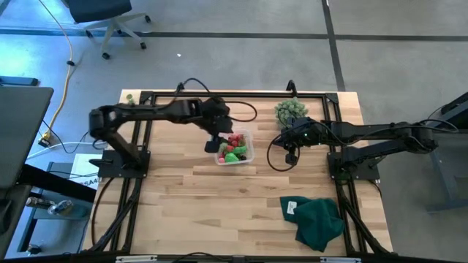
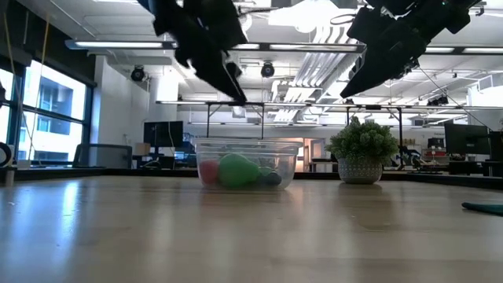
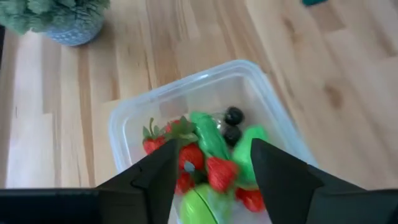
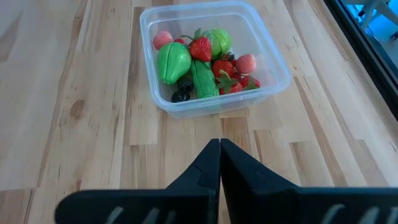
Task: Pick and placing Produce into tupperware
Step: Return to Home Position
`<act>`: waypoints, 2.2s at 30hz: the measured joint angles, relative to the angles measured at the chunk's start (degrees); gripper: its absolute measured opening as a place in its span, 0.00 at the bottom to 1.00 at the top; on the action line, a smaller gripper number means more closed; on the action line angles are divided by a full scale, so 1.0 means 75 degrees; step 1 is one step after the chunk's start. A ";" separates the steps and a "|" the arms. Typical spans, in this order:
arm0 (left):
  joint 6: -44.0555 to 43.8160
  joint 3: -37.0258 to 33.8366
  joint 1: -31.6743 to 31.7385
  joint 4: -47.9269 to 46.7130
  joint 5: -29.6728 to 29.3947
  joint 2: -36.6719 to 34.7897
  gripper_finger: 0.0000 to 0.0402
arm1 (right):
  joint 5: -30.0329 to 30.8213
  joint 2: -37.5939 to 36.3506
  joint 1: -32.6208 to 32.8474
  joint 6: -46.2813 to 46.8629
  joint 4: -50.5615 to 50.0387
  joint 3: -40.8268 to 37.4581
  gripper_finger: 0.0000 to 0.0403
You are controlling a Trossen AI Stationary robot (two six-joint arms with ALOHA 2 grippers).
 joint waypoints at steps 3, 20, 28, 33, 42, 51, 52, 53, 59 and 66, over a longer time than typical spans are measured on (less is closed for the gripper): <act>-0.0170 0.0005 -0.0050 -0.0482 0.0025 -0.0579 0.42 | -0.0003 0.0000 -0.0001 0.0000 0.0000 0.0000 0.00; -0.0091 -0.2848 -0.1652 -0.0006 -0.1141 -0.4202 0.01 | 0.0000 0.0003 -0.0003 0.0000 -0.0002 0.0000 0.00; 0.0283 -0.4186 -0.1652 0.0985 -0.0540 -0.7129 0.06 | 0.0000 0.0003 0.0000 0.0000 0.0005 0.0000 0.00; 0.0289 -0.4506 -0.1649 0.1234 -0.0785 -0.8922 0.06 | -0.0002 0.0001 -0.0001 0.0000 0.0001 0.0000 0.00; 0.0004 -0.4980 -0.1652 0.1253 -0.1267 -1.1403 0.06 | 0.0000 0.0002 -0.0002 0.0000 0.0003 0.0000 0.00; 0.0018 -0.5675 -0.1652 0.1527 -0.1360 -1.2323 0.06 | -0.0003 0.0001 -0.0002 -0.0001 -0.0003 0.0000 0.00; 0.0033 -0.5717 -0.1652 0.1793 -0.1350 -1.2286 0.06 | 0.0000 0.0000 -0.0003 0.0000 0.0000 0.0000 0.00; 0.0076 -0.5778 -0.1652 0.2100 -0.1339 -1.2239 0.06 | 0.0000 0.0002 -0.0002 0.0000 -0.0001 0.0000 0.00; 0.0195 -0.6659 -0.1652 0.3392 -0.1243 -1.2289 0.01 | 0.0000 0.0003 -0.0003 0.0000 0.0003 0.0000 0.00; 0.0025 -0.7878 -0.1652 0.4754 -0.1179 -1.2269 0.01 | -0.0001 0.0003 -0.0003 0.0000 0.0001 0.0000 0.00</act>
